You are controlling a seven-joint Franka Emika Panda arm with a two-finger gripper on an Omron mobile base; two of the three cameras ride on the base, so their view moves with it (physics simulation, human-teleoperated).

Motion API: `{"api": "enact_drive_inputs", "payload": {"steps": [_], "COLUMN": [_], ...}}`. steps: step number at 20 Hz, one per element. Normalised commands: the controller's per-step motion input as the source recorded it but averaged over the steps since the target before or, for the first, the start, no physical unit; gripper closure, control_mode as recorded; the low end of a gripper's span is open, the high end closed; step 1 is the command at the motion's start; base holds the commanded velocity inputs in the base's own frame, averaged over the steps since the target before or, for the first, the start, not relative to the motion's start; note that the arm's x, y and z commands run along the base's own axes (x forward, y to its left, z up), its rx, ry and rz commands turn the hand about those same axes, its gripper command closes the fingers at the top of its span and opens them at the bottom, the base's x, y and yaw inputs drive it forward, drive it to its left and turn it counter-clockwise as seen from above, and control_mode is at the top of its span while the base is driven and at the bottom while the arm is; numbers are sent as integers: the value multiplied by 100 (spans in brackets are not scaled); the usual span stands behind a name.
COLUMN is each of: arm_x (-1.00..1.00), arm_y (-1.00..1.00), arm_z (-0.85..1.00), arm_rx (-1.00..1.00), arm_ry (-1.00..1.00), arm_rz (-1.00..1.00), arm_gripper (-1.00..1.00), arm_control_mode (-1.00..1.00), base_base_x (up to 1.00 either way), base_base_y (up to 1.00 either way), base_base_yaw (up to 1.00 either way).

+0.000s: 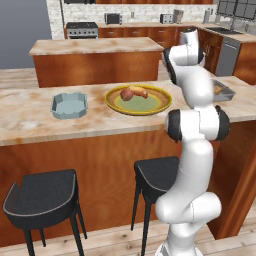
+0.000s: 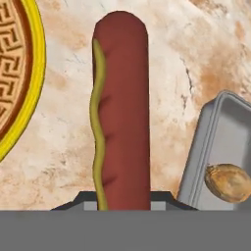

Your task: Place one cooked food and one vegetable from the large plate to each tupperware container.

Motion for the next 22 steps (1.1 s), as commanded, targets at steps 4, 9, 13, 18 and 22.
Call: {"api": "enact_drive_inputs", "payload": {"steps": [4,9,13,18,22], "arm_x": [0,-1,0,1,0], "arm_y": [-79,-63,-68,-54,-18], "arm_z": [0,-13,-11,-6,-21], "arm_rx": [0,0,0,0,0], "arm_ry": [-13,-11,-18,-5,-2], "arm_rz": [-26,-21,-23,-16,-1], "arm_gripper": [100,100,100,100,100], "arm_control_mode": [-100,-100,-100,-100,-100], "base_base_x": [0,0,0,0,0], "base_base_y": [0,0,0,0,0], "base_base_yaw": [0,0,0,0,0]}}
